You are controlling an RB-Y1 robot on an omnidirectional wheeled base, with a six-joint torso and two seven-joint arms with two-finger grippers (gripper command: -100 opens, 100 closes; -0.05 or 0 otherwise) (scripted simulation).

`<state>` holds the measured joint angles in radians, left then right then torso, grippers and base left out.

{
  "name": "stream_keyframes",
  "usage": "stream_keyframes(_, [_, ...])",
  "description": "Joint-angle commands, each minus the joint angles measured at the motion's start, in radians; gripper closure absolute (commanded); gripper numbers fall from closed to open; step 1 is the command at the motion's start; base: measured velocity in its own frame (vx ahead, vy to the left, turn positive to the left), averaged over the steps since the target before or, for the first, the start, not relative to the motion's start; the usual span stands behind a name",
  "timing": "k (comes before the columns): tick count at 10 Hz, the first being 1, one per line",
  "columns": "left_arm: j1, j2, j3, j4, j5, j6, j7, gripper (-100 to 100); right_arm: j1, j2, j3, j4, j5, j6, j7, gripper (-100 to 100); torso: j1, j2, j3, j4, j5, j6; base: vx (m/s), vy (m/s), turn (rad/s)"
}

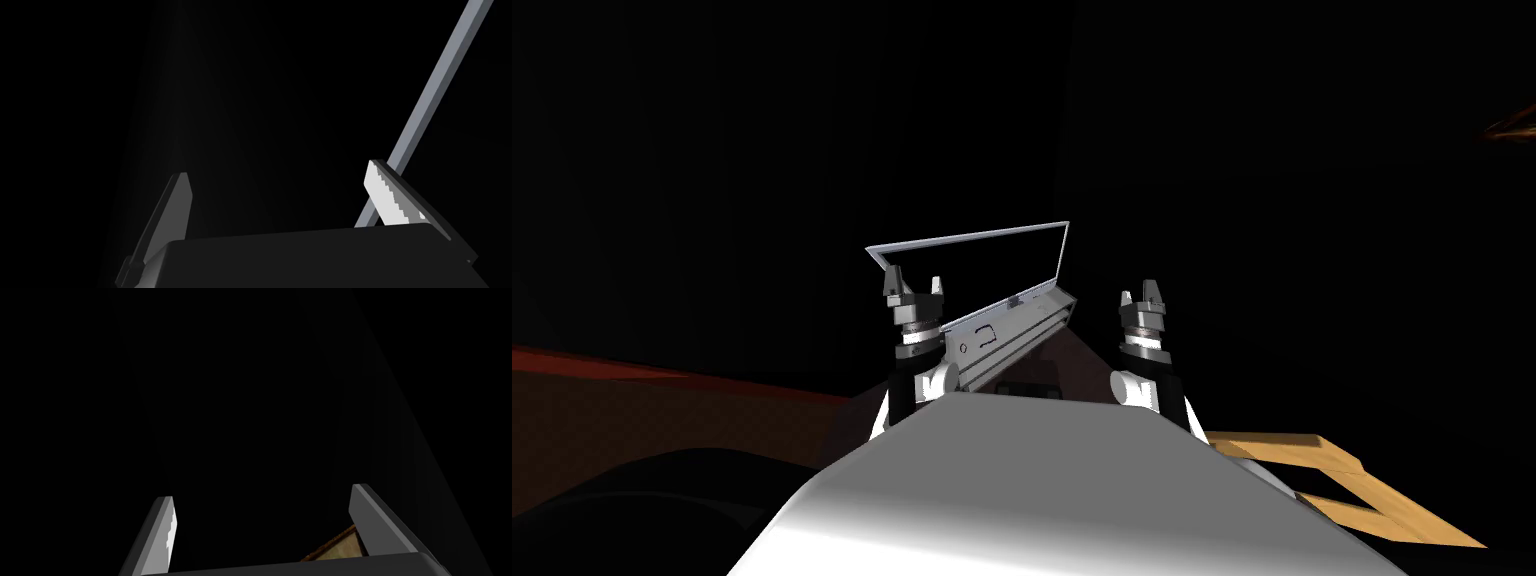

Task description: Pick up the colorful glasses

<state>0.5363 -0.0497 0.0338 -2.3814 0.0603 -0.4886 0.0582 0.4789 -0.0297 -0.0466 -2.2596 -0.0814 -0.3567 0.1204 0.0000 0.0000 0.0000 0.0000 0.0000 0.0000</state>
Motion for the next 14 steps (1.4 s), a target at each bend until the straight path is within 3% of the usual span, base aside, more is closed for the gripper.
stream_keyframes(1, [-0.004, 0.035, 0.000, 0.024, 0.010, 0.013, 0.007, -100, 0.000, 0.000, 0.000, 0.000, 0.000, 0.000, 0.000, 0, 0.000, 0.000, 0.000, 0.000, 0.000, 0.000, 0.007, 0.000, -0.074])
stream_keyframes(4, [-0.015, 0.089, 0.000, 0.085, 0.035, 0.044, 0.024, -100, 0.000, 0.000, 0.000, 0.000, 0.000, 0.000, 0.000, 0, 0.001, -0.001, -0.001, 0.000, 0.000, 0.000, 0.015, 0.003, -0.095])
stream_keyframes(5, [-0.015, 0.089, 0.000, 0.085, 0.035, 0.044, 0.024, -100, 0.000, 0.000, 0.000, 0.000, 0.000, 0.000, 0.000, 0, 0.001, -0.001, -0.001, 0.000, 0.000, 0.000, 0.012, 0.005, -0.030])
stream_keyframes(8, [-0.032, 0.136, 0.000, 0.176, 0.073, 0.093, 0.050, -100, 0.000, 0.000, 0.000, 0.000, 0.000, 0.000, 0.000, 0, 0.001, -0.001, -0.001, 0.000, 0.000, 0.000, 0.016, 0.004, -0.121])
stream_keyframes(9, [-0.032, 0.136, 0.000, 0.179, 0.073, 0.093, 0.050, -100, 0.000, 0.000, 0.000, 0.000, 0.000, 0.000, 0.000, 0, 0.001, -0.001, -0.001, 0.000, 0.000, 0.000, 0.016, 0.007, -0.046])
stream_keyframes(14, [-0.061, 0.183, -0.001, 0.324, 0.141, 0.179, 0.096, -100, 0.000, 0.000, 0.000, 0.000, 0.000, 0.000, 0.000, 0, 0.000, -0.001, -0.001, 0.000, 0.000, 0.000, 0.020, 0.005, -0.130])
